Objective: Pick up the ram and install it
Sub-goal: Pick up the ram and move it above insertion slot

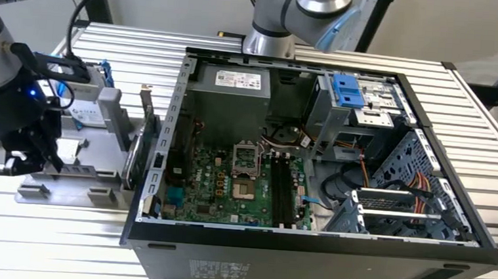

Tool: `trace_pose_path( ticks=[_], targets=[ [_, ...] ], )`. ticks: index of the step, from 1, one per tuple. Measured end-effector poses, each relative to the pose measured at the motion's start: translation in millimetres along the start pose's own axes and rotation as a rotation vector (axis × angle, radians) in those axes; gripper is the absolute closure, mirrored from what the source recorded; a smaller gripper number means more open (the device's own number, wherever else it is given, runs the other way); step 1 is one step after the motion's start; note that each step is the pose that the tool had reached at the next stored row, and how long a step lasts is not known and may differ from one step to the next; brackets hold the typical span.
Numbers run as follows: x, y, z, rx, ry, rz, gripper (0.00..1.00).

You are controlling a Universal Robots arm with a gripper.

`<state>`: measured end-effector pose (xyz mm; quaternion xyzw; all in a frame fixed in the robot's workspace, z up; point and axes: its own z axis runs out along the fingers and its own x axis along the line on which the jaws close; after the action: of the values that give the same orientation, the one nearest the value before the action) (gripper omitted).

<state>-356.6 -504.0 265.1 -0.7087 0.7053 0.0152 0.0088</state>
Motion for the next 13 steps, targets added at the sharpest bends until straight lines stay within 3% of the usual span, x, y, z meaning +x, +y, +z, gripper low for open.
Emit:
trace_pose_path(
  ticks=[13],
  targets=[
    [-0.5,0.1,-13.7,0.0,0.0,0.0,1.0]
  ],
)
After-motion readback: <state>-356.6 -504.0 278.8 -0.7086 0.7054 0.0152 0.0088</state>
